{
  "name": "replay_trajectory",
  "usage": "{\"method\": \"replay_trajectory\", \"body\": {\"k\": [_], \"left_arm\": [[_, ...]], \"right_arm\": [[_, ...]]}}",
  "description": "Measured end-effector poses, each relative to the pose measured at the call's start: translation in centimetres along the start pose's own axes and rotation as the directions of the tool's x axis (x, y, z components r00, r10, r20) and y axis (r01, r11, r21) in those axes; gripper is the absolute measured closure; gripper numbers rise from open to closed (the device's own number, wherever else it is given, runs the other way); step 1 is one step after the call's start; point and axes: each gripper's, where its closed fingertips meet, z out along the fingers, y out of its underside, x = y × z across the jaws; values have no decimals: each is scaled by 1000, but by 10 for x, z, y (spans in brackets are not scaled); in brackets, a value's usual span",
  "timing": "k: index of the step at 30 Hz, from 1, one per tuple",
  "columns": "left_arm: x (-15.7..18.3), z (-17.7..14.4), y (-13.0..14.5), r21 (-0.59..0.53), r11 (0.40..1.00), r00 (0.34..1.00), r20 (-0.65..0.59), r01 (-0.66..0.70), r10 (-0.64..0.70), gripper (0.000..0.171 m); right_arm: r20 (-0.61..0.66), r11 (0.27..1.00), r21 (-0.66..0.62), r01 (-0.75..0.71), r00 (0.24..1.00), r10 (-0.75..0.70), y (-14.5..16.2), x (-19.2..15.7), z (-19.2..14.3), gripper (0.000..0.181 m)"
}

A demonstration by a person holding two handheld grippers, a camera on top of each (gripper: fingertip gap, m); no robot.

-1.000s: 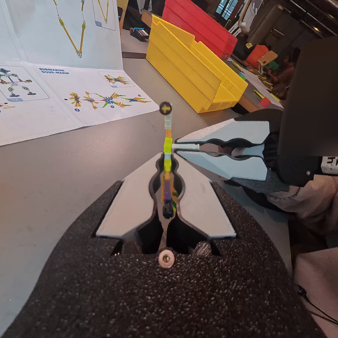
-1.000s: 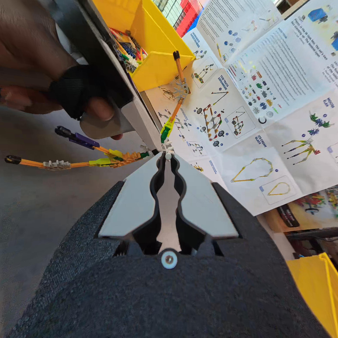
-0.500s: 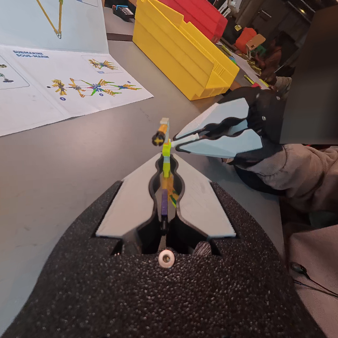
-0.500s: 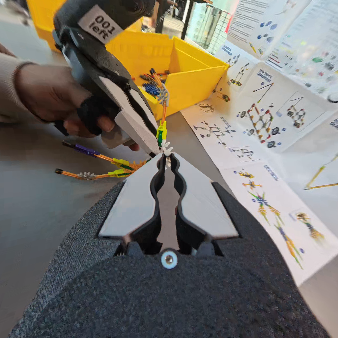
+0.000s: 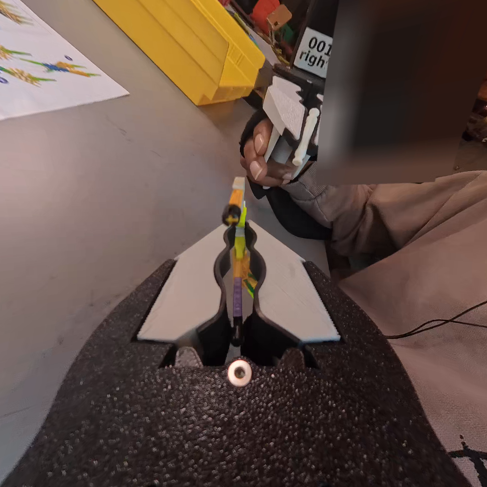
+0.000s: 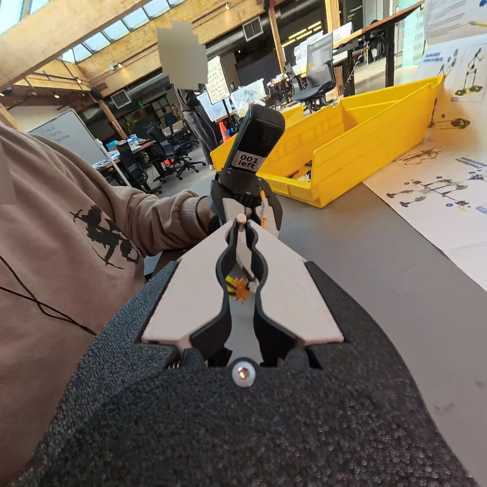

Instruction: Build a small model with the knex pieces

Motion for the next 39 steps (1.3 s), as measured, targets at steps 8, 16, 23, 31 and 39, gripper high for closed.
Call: {"method": "replay_trajectory", "body": {"k": [8,16,23,31,39], "left_arm": [[-34,-3,25,-170,985,974,218,-20,57,141],[-59,-46,14,-206,972,903,389,-110,185,123],[-21,-17,27,-230,957,965,152,-176,214,128],[-28,-61,-21,11,982,959,219,-187,180,134],[14,-35,-27,98,947,950,94,-307,299,149]], "right_arm": [[-95,993,-120,-16,995,5,24,17,5,177],[-96,992,-116,-48,995,37,26,19,6,177],[-107,995,-88,-47,994,37,22,21,4,178],[-110,997,-69,-45,993,37,19,20,5,177],[-35,996,5,-85,996,85,14,7,16,177]]}}
